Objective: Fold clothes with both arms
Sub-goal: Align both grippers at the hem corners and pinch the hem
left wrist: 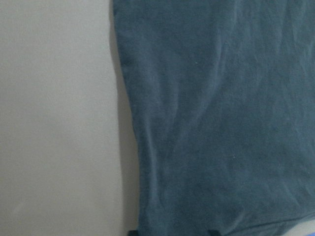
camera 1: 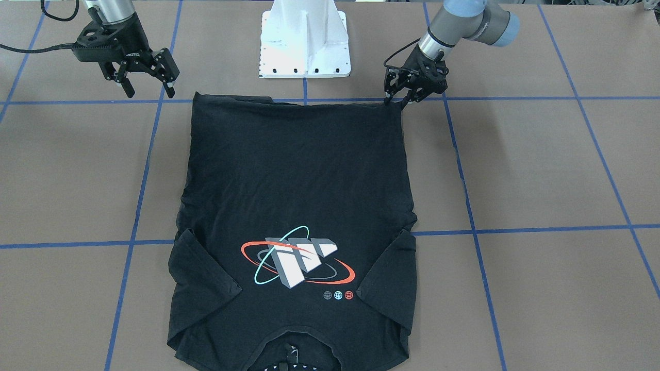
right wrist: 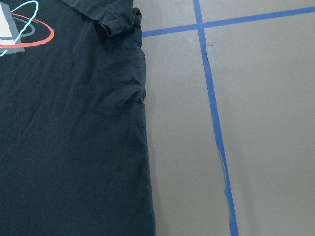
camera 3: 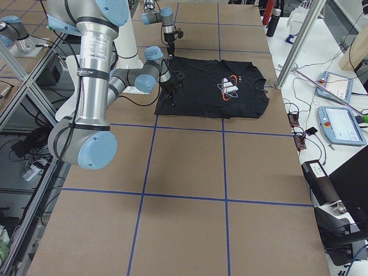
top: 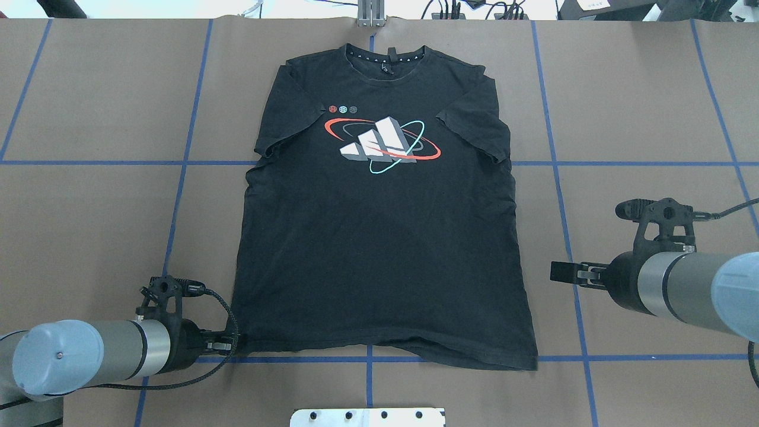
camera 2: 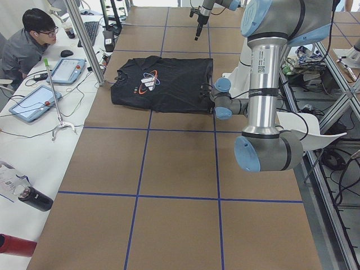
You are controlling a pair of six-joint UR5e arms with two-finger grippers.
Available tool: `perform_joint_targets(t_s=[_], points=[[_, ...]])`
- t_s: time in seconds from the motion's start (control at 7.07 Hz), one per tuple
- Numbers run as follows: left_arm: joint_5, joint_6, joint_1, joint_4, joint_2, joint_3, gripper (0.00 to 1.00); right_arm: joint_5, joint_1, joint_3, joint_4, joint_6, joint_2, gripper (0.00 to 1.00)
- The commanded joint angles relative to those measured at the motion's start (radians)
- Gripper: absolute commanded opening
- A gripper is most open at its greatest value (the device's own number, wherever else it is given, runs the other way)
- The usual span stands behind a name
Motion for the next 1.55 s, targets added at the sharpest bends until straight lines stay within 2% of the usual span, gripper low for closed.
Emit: perform_joint_targets(t_s=[0.0,0.14,0.28,0.57,0.99,1.13,1.41], points=[[-0.001,0.0,0.002,-0.001,0.002,-0.002,0.48,-0.002,0.0,0.0,0.001,0.0,0.0,1.0],[-0.001,0.0,0.003,-0.001,0.003,-0.003,0.42,-0.002,0.0,0.0,-0.001,0.0,0.002,1.0],[-0.001,0.001,0.003,0.001,0.003,-0.011,0.31,-0.002,0.0,0.0,-0.001,0.0,0.0,1.0],[0.001,0.001,0.003,0.002,0.005,-0.023,0.0,-0.002,0.0,0.0,0.001,-0.002,0.002,1.0],[0.009,0.001,0.003,0.002,0.005,-0.032,0.0,0.002,-0.017,-0.005,0.031,0.0,-0.001,1.0],[0.01,0.001,0.003,0.004,0.005,-0.044,0.0,0.003,-0.021,-0.04,0.097,0.0,-0.006,1.0],[0.015,0.001,0.002,0.004,0.005,-0.048,0.0,0.0,-0.037,-0.177,0.326,0.008,-0.037,1.0]])
